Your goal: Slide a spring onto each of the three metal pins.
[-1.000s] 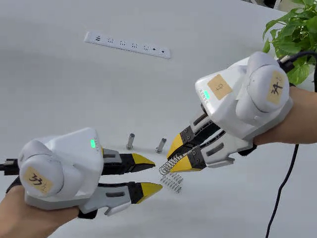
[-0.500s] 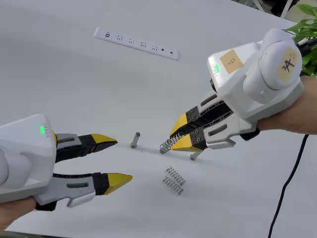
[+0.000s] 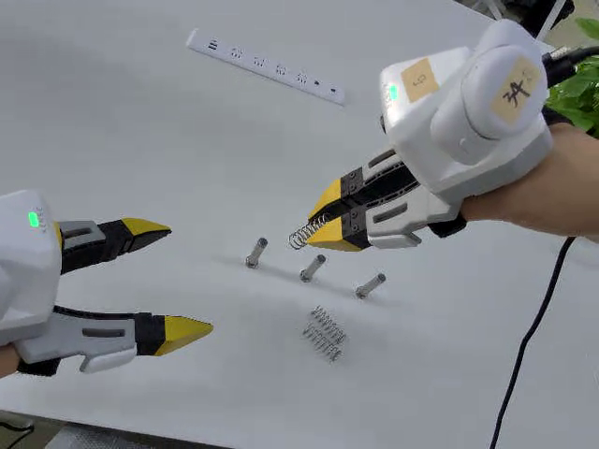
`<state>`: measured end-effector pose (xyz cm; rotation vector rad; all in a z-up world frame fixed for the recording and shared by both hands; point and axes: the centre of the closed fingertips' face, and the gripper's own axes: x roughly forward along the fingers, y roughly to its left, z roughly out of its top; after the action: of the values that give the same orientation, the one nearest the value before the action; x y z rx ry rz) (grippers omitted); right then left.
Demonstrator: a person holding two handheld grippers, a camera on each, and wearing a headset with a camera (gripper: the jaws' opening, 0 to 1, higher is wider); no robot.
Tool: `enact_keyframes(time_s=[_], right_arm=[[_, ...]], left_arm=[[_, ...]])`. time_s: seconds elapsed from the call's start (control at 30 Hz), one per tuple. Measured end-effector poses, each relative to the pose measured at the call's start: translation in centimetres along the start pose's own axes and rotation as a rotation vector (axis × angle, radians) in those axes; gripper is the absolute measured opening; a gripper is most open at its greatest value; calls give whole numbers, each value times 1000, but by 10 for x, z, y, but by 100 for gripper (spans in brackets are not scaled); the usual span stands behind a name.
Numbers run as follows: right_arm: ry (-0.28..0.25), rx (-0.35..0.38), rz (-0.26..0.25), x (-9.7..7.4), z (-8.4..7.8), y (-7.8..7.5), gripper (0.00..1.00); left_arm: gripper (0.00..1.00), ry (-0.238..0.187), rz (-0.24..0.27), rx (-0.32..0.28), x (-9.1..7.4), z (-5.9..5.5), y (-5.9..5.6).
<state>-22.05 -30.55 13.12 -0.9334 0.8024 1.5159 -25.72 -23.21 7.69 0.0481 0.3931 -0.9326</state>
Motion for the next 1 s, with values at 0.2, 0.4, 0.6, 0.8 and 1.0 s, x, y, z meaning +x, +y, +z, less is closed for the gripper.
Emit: enact_keyframes(time_s=[0.2,0.4,0.6,0.8,1.0], right_arm=[[32,8,-13,10,-2,-12,7],[64,22,-21,25,-8,-21,7],[86,47,-16,42,-16,-29,7],[106,58,-7,56,-23,-33,7],[131,48,-6,64,-28,-37,7]], left_arm=[[79,-4,-9,5,1,-2,1],[89,-23,-27,0,4,-5,1],[92,-30,-43,3,8,-8,1],[94,-33,-56,-4,11,-8,1],[94,-32,-63,-13,14,-9,0]])
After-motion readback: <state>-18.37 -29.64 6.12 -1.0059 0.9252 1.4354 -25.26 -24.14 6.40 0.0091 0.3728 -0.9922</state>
